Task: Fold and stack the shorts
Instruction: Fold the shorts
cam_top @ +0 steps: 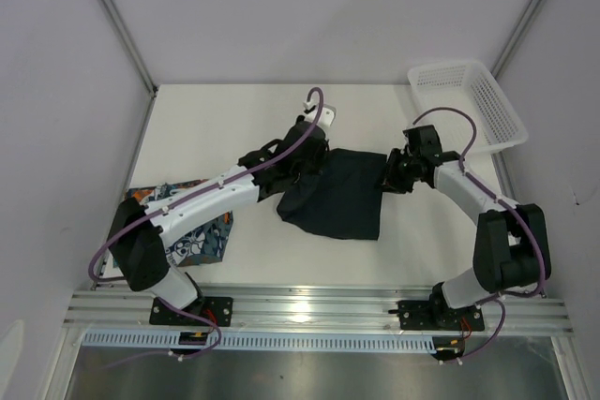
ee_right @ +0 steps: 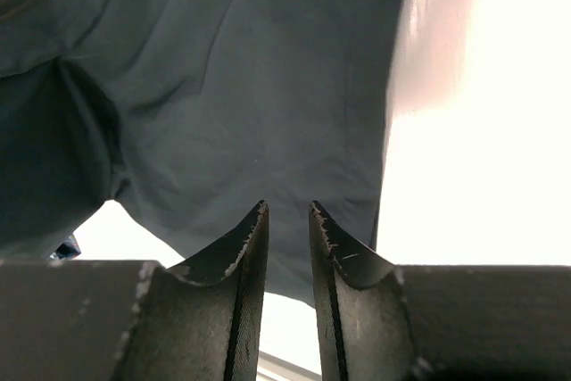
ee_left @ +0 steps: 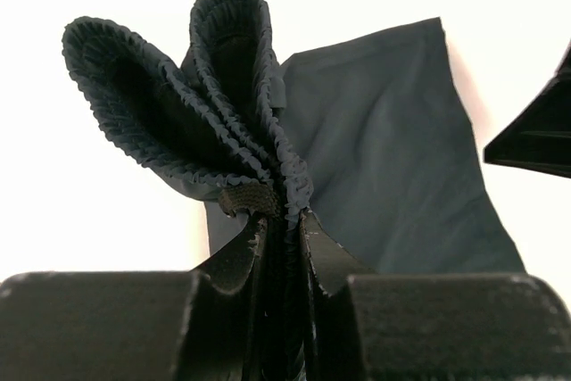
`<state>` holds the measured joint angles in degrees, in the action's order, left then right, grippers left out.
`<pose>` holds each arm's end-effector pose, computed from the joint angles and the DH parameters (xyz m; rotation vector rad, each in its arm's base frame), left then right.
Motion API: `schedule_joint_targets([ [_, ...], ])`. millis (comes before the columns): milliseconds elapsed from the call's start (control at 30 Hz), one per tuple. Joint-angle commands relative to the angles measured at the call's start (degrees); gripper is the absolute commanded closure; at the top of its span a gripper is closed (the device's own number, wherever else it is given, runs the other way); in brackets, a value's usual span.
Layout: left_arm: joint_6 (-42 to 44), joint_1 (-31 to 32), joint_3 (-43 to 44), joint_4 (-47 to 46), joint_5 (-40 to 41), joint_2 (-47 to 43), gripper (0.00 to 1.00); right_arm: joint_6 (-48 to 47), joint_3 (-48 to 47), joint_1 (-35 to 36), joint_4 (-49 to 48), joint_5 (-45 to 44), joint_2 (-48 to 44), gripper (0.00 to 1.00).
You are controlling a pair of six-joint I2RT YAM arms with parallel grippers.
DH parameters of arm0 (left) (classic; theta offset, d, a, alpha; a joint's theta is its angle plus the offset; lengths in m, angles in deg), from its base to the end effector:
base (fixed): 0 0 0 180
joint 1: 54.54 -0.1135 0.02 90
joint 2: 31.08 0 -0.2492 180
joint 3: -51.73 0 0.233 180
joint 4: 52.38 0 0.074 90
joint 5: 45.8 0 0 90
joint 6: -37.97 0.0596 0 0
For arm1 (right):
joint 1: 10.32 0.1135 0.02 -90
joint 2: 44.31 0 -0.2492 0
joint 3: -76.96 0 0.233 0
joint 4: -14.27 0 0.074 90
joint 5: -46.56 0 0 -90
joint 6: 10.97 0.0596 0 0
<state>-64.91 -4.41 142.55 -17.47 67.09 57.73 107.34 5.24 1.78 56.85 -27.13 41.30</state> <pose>0.2460 -0.2583 0.3008 0.4495 2.0548 -0.2336 0.2894 0.0792 0.1967 0.2574 2.6097 0.6249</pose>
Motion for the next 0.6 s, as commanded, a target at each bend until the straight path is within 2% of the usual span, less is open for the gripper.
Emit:
schedule_joint_targets([
  [0, 2.0, 1.3, 3.8, -1.1, 2.5, 1.2, 0.99, -2.1, 0.2, -0.1, -2.3, -0.1, 2.6, 0.73],
  [300, 3.0, 4.1, 6.5, 0.0, 6.1, 4.2, 0.99, -3.2, -1.1, 0.0, -3.8, -4.2, 10.9, 0.81],
  [567, 3.6, 7.8, 9.2, 0.2, 8.0, 8.5, 0.99, -3.9, -0.4, 0.0, -4.5, -5.8, 15.6, 0.99],
])
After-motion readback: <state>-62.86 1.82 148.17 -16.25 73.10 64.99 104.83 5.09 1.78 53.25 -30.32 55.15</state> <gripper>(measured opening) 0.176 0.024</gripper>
